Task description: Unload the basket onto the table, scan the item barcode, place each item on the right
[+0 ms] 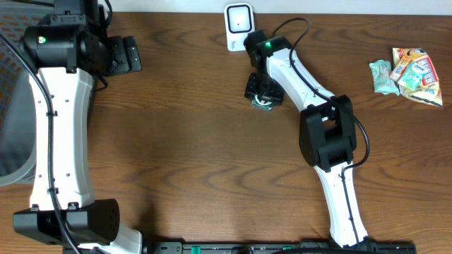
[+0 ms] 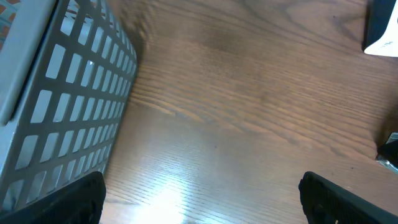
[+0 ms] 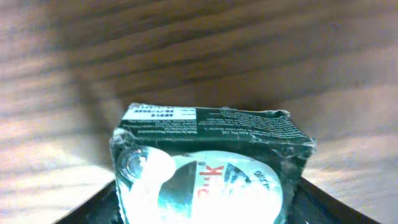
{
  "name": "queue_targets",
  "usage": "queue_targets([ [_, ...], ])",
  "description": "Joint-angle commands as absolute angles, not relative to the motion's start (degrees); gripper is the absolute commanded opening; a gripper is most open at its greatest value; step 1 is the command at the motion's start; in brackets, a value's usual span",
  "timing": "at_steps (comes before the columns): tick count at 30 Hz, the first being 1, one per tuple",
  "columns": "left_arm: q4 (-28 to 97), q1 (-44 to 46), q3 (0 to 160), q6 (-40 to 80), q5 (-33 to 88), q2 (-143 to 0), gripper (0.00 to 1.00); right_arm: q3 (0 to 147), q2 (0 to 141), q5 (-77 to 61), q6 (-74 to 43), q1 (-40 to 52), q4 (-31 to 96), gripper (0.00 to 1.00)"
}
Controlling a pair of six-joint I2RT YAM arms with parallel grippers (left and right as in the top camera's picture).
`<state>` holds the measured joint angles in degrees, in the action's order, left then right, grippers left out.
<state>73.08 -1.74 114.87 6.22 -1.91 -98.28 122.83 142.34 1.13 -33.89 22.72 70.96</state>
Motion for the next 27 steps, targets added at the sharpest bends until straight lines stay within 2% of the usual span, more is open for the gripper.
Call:
queue_targets([
  [1,73.1,-2.0,114.6,6.7,-2.8,-98.5,0.98,122.7,138.2,2.7,-11.8,22.5,72.1,0.64],
  [4,73.1,-2.0,114.6,6.7,-2.8,-98.5,0.98,122.7,135.7,3.7,0.9,22.5,73.6,0.57],
  [6,73.1,-2.0,114.6,6.7,-2.8,-98.5,0.98,122.7,134.6,6.1,8.2,22.4,74.7,0.61],
  [8,73.1,-2.0,114.6,6.7,-2.8,-98.5,0.98,122.7,134.3,9.3,12.5,22.4,75.9,0.74],
  [13,73.1,-2.0,114.6,6.7,-2.8,-98.5,0.98,122.7,134.3,13.1,14.0,22.3,76.1,0.77],
  [15,73.1,-2.0,114.6,6.7,-2.8,-98.5,0.98,122.6,134.3,12.5,13.0,22.3,74.9,0.86],
  [16,73.1,-2.0,114.6,6.7,-2.8,-98.5,0.98,122.6,134.3,10.8,9.5,22.3,73.1,0.99],
  [27,73.1,-2.0,114.6,6.7,-2.8,-98.5,0.98,122.6,134.3,3.7,-17.2,22.3,71.1,0.99],
])
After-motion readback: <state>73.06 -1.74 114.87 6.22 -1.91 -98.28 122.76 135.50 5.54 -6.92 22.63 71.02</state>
